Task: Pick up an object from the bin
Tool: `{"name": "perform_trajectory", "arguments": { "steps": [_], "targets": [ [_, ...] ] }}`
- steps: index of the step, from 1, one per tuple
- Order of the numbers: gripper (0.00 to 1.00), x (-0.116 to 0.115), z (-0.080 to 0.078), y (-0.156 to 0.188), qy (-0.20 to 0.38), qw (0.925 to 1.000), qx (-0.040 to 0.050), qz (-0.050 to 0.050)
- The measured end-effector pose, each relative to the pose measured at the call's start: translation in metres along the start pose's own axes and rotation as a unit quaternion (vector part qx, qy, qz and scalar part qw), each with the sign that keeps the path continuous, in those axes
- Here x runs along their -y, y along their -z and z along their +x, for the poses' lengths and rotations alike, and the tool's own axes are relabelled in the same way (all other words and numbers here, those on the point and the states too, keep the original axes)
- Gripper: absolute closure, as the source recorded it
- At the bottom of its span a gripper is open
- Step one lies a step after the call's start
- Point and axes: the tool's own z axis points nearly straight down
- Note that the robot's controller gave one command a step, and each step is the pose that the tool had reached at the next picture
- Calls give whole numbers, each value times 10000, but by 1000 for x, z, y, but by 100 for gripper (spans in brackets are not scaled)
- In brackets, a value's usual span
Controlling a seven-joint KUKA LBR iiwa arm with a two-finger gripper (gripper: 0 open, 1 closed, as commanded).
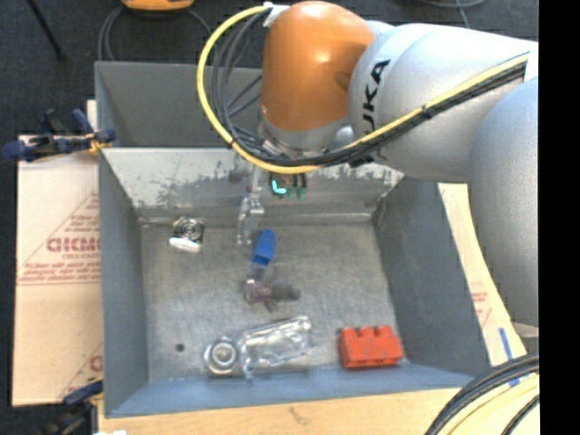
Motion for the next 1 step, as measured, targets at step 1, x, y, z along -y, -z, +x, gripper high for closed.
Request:
{"name": "perform_trajectory", "arguments": {
  "steps": [1],
  "targets": [
    [0,-34,2,-22,1063,9943,-8,5]
  ]
}}
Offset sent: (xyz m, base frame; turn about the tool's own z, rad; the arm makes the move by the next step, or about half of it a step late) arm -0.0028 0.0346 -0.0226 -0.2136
